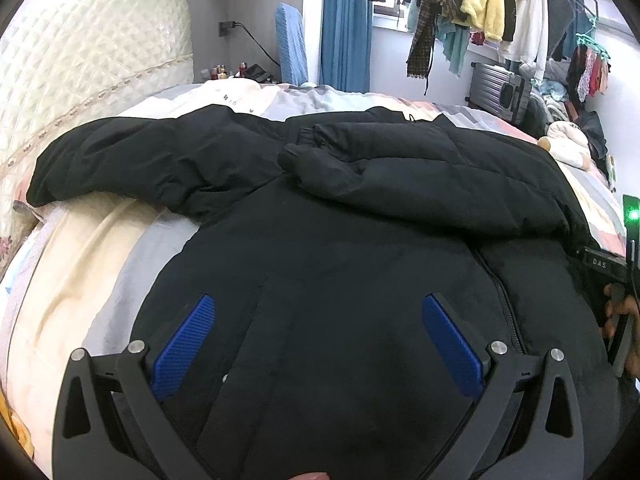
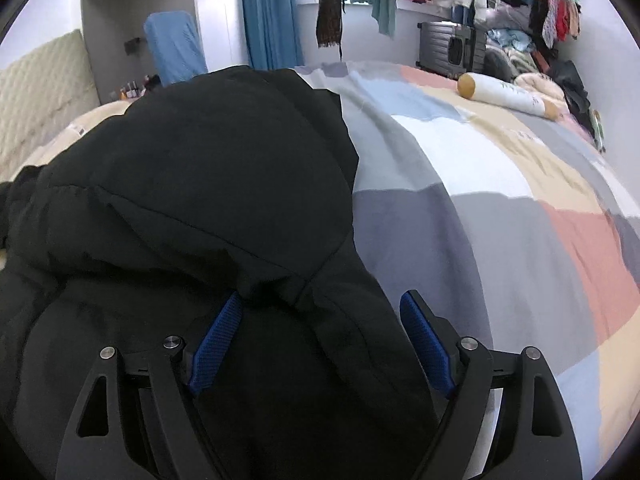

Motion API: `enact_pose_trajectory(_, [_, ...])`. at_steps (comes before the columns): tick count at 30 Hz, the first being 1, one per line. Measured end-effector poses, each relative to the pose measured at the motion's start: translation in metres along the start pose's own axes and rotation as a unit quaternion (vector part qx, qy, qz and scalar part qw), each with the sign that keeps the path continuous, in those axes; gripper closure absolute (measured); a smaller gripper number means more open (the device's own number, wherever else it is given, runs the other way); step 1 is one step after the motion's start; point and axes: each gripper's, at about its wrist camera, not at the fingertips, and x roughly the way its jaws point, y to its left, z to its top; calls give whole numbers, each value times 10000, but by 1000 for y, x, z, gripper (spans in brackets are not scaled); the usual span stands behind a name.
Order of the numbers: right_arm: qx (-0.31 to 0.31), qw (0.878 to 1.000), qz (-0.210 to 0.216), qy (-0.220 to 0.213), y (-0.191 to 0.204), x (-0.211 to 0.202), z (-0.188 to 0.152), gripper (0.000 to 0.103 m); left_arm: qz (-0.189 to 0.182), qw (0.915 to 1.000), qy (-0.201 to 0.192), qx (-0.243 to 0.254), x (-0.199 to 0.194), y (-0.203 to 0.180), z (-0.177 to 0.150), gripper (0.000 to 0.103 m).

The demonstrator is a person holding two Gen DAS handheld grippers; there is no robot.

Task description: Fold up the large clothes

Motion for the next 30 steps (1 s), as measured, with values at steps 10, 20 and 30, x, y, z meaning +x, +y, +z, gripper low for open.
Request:
enact_pose_trajectory(10, [262,9978,-168,-594,-13,-7,15,22,1,9999,29,121,6,-8,0,0])
enact_pose_trajectory(20, [808,9936,-294,-726,-40,-7,24,22,-37,9999,59,103,10,-7,0,0])
enact_pose_trajectory(30, [342,9966,82,-740,-14,-48,17,21,-226,9997,-30,-45,-8,-21,17,0])
